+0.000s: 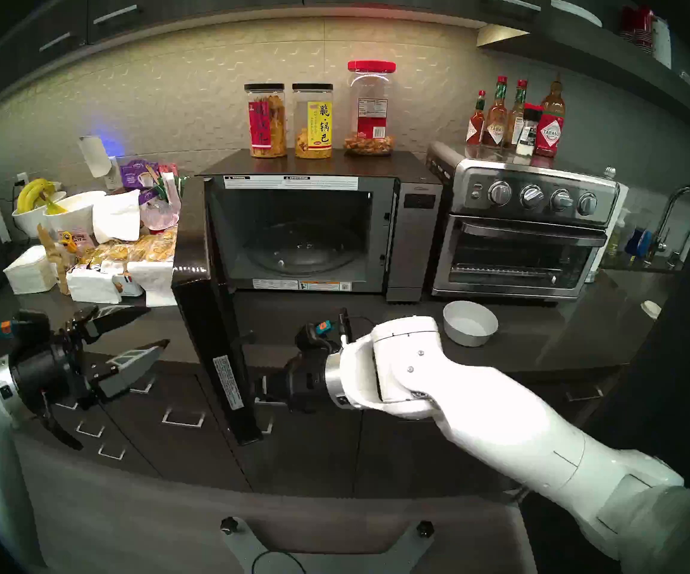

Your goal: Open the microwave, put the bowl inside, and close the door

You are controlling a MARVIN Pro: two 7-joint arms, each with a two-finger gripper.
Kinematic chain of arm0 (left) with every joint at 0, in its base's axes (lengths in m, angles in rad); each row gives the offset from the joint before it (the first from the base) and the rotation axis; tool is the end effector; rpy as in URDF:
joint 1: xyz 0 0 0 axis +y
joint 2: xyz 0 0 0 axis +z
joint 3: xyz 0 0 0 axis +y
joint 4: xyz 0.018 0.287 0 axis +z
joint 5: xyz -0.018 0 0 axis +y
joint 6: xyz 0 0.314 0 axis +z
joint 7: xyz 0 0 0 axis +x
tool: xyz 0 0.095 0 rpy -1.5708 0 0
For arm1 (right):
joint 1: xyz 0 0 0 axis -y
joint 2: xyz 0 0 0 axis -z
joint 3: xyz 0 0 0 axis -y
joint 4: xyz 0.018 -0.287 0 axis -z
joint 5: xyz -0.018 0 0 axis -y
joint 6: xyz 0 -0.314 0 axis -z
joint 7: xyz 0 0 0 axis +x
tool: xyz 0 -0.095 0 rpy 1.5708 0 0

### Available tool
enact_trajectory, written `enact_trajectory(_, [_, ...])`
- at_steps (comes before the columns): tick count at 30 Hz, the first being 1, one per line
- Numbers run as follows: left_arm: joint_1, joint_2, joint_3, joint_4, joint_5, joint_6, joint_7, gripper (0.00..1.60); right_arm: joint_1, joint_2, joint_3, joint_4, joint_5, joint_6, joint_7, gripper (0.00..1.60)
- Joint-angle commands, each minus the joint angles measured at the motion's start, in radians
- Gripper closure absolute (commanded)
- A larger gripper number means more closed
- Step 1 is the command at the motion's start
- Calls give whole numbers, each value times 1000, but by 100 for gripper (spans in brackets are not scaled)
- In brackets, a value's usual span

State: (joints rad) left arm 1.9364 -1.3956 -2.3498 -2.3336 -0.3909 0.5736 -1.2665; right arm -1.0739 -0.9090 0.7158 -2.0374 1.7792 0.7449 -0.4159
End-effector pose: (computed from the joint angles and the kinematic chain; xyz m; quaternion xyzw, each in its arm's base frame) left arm 0.2213 0.1266 -0.1171 0.6707 -0.2738 0.6397 0.2568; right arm 0.3269 0.1615 -0.1904 -0.8482 -0.1973 -0.2337 0.4324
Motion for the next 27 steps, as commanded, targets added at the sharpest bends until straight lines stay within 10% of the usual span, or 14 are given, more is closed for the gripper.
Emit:
enact_trajectory(1, [36, 11, -53, -12, -56, -13, -81, 0, 5, -1, 7, -14, -3, -2, 12, 160])
enact_trajectory(27, [164, 24, -207, 18, -160, -94, -141, 0, 5, -31, -34, -52, 1, 12, -2, 160])
